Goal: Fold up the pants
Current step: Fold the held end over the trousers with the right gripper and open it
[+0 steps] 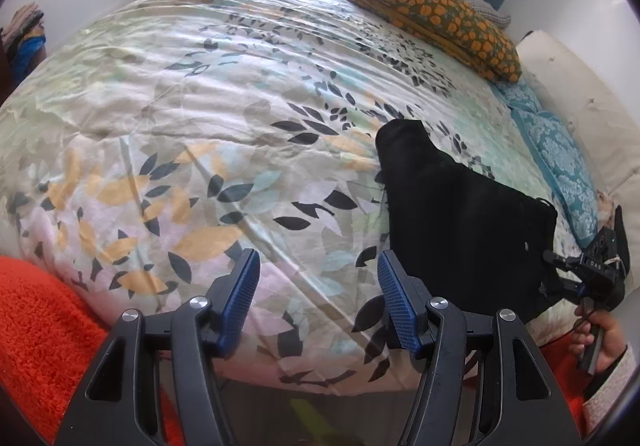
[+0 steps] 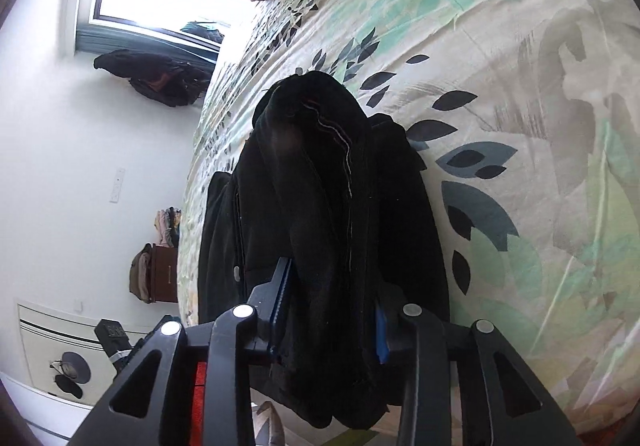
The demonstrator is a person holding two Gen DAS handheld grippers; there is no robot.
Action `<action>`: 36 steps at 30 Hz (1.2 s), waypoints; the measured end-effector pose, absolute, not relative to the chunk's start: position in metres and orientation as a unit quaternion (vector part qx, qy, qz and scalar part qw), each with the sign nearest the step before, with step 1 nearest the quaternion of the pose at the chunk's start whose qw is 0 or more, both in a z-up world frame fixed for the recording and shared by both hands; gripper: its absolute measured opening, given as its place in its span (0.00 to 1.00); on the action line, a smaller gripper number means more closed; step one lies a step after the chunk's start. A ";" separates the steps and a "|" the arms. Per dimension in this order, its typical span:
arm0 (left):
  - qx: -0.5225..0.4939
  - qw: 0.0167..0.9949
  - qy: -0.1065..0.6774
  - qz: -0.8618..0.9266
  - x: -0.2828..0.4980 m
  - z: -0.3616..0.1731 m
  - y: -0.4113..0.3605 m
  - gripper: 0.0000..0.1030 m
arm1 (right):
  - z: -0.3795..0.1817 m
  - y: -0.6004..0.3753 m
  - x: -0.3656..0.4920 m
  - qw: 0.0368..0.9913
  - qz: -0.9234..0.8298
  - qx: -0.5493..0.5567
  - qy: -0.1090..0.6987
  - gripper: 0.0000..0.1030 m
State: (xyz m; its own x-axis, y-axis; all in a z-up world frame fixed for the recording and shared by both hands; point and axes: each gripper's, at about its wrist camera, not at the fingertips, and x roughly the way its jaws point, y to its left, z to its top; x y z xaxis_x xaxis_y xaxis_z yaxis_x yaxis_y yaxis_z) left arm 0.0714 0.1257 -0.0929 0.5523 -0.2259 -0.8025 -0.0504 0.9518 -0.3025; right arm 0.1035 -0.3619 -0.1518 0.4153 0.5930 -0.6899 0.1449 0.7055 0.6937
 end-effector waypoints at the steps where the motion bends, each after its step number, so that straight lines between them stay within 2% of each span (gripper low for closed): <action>1: -0.140 0.871 0.469 -0.052 0.071 -0.092 0.123 0.62 | -0.149 -0.364 0.102 0.768 0.142 0.346 0.519 0.49; 2: -0.134 0.873 0.466 -0.052 0.070 -0.090 0.121 0.62 | -0.145 -0.366 0.100 0.775 0.133 0.339 0.517 0.61; 4: -0.123 0.877 0.461 -0.050 0.068 -0.086 0.117 0.62 | -0.133 -0.376 0.093 0.798 0.107 0.313 0.504 0.71; 9: -0.073 0.888 0.446 -0.080 0.076 -0.076 0.074 0.62 | -0.059 -0.348 0.075 0.883 0.089 0.156 0.434 0.71; 12: -0.026 0.887 0.445 -0.123 0.091 -0.079 0.025 0.62 | -0.037 -0.289 0.077 0.904 0.141 0.059 0.400 0.70; 14: -0.002 0.885 0.443 -0.144 0.099 -0.090 -0.006 0.64 | -0.048 -0.255 0.082 0.900 0.172 0.012 0.399 0.66; 15: 0.013 0.880 0.450 -0.153 0.102 -0.100 -0.021 0.69 | -0.064 -0.245 0.085 0.894 0.176 -0.007 0.412 0.63; 17: 0.062 0.863 0.473 -0.165 0.103 -0.127 -0.050 0.69 | -0.111 -0.241 0.085 0.873 0.153 -0.045 0.461 0.48; 19: 0.124 0.865 0.459 -0.164 0.090 -0.135 -0.069 0.69 | -0.146 -0.255 0.083 0.856 0.137 -0.025 0.498 0.42; 21: 0.134 0.860 0.450 -0.198 0.080 -0.123 -0.072 0.69 | -0.145 -0.264 0.078 0.860 0.137 -0.005 0.491 0.42; 23: 0.093 0.854 0.461 -0.224 0.089 -0.105 -0.062 0.70 | -0.141 -0.258 0.075 0.859 0.134 -0.032 0.492 0.42; 28: 0.030 0.877 0.453 -0.157 0.175 -0.079 -0.024 0.71 | -0.143 -0.259 0.076 0.866 0.119 -0.004 0.487 0.42; 31: -0.004 0.840 0.517 -0.163 0.236 -0.108 -0.022 0.71 | -0.144 -0.257 0.076 0.866 0.119 -0.008 0.486 0.42; 34: 0.065 0.843 0.522 -0.110 0.275 -0.142 -0.035 0.73 | -0.145 -0.258 0.076 0.866 0.121 -0.003 0.486 0.42; 36: 0.018 0.834 0.545 -0.085 0.299 -0.161 -0.021 0.79 | -0.145 -0.257 0.076 0.866 0.121 -0.005 0.485 0.42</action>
